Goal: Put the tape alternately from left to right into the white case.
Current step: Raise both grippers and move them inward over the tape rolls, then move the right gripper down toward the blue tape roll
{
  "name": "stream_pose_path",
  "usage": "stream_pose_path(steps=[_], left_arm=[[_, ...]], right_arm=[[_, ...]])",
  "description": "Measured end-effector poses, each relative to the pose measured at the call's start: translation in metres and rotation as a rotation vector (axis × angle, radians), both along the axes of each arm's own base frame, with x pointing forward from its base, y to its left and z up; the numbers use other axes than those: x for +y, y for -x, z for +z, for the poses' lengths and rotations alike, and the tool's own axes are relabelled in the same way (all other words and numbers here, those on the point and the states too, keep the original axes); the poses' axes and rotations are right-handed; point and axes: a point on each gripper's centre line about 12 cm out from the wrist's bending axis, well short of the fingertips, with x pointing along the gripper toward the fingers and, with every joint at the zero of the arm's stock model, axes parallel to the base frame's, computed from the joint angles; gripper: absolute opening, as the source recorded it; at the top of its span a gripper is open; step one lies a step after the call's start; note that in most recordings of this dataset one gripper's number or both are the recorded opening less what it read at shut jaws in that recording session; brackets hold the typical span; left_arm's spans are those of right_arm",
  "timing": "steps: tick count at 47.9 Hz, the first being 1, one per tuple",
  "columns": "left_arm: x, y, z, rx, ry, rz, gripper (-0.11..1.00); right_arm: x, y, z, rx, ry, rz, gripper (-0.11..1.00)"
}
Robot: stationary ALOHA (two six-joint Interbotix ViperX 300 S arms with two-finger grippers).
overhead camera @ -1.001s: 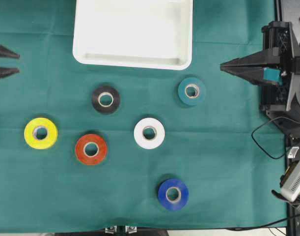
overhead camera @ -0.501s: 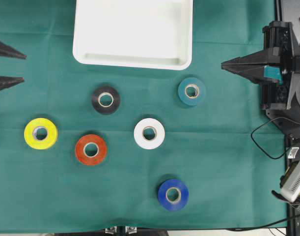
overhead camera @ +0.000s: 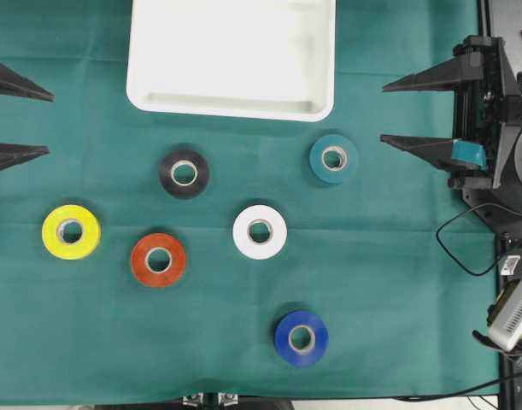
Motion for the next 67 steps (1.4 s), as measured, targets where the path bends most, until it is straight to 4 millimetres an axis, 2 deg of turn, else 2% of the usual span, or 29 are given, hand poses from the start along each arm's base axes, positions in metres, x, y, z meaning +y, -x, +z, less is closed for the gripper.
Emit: stream_pose_path(steps=[16, 30, 48, 60, 67], left_arm=[[-0.001, -0.006, -0.002, 0.055, -0.001, -0.003, 0.41], [-0.001, -0.024, -0.005, 0.175, -0.004, -0.004, 0.41], [0.010, -0.056, -0.019, 0.376, 0.027, 0.045, 0.41], [0.011, -0.074, -0.034, 0.503, 0.028, 0.047, 0.41], [0.011, -0.083, -0.038, 0.548, 0.025, 0.046, 0.41]], right_arm=[[-0.001, -0.004, 0.003, 0.024, -0.042, -0.002, 0.79], [-0.001, -0.023, 0.006, 0.115, -0.071, -0.006, 0.79], [-0.003, -0.069, 0.005, 0.253, -0.076, -0.010, 0.79], [-0.005, -0.106, -0.009, 0.386, -0.083, -0.015, 0.79], [-0.006, -0.123, -0.024, 0.472, -0.086, -0.018, 0.79]])
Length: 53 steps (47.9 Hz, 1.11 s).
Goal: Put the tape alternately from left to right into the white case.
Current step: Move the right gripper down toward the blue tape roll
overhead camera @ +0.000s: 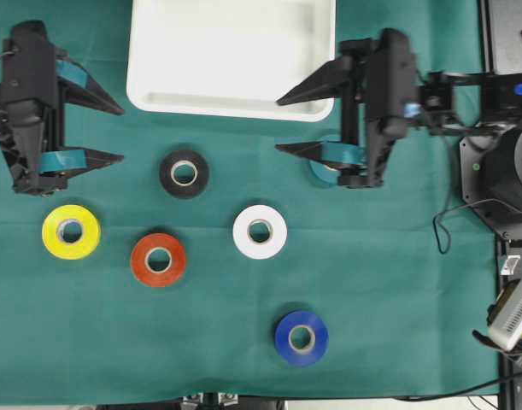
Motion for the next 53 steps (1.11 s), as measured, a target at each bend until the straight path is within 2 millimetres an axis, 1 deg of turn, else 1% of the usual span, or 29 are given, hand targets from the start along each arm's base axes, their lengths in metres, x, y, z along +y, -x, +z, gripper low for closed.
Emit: stream_pose_path(steps=[7, 17, 53], left_arm=[[0.000, -0.005, -0.003, 0.017, -0.005, -0.003, 0.41], [0.000, -0.005, -0.004, 0.020, -0.003, -0.003, 0.41], [0.001, -0.005, -0.004, 0.020, -0.003, 0.000, 0.41]], right_arm=[[-0.001, -0.012, -0.014, 0.058, -0.002, 0.000, 0.79], [-0.001, -0.016, -0.026, 0.098, -0.004, 0.000, 0.79], [-0.001, -0.016, -0.030, 0.124, -0.008, -0.002, 0.79]])
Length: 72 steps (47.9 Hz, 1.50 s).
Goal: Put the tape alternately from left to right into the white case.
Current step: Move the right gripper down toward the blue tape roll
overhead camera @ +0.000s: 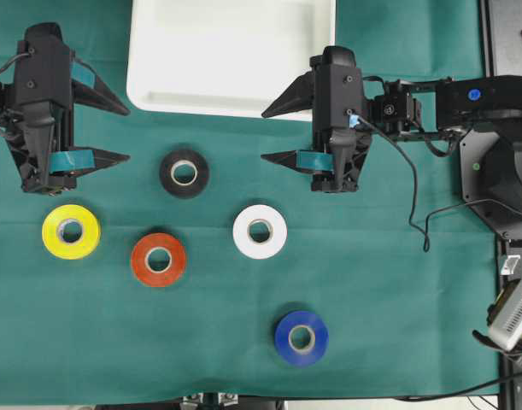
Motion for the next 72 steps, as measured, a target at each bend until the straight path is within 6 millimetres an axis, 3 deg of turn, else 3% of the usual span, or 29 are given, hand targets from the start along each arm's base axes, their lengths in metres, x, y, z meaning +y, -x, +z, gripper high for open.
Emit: stream_pose_path(steps=[21, 53, 72], left_arm=[[0.000, 0.000, 0.000, 0.002, 0.000, 0.000, 0.41], [0.000, 0.001, -0.002, 0.008, 0.001, 0.002, 0.40], [0.000, 0.002, -0.004, 0.011, 0.003, 0.002, 0.40]], right_arm=[[0.033, 0.005, 0.008, -0.018, 0.001, 0.101, 0.79], [0.081, 0.041, 0.000, -0.010, -0.030, 0.247, 0.79], [0.099, 0.049, -0.001, -0.008, -0.040, 0.307, 0.79]])
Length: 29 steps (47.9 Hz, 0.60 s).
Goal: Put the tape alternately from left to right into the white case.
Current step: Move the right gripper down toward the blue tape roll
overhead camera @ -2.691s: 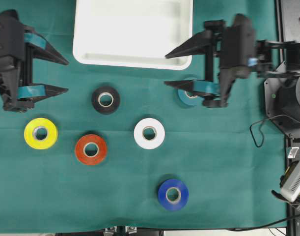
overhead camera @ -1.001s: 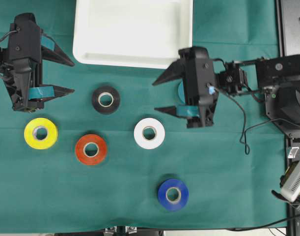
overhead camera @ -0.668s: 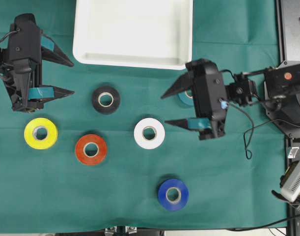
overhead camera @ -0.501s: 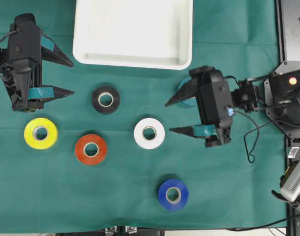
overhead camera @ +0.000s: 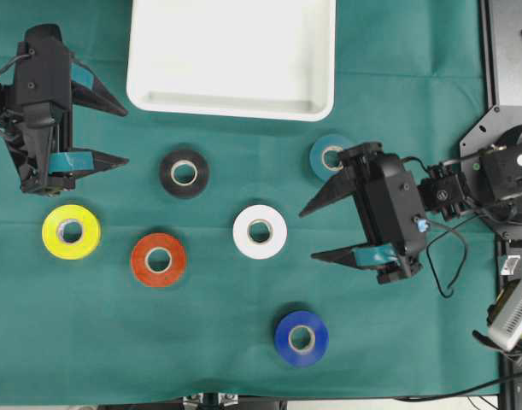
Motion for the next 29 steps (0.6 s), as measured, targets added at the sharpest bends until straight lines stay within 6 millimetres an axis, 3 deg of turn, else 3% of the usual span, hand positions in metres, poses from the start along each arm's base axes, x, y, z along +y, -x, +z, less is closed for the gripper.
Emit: stream_pose_path(steps=[11, 29], left_arm=[[0.000, 0.000, -0.001, 0.002, 0.000, 0.000, 0.40], [0.002, 0.002, -0.010, 0.029, 0.002, 0.009, 0.40]], right_arm=[[0.005, 0.002, -0.003, 0.016, -0.010, 0.009, 0.79], [0.025, -0.002, -0.029, 0.141, -0.024, 0.025, 0.79]])
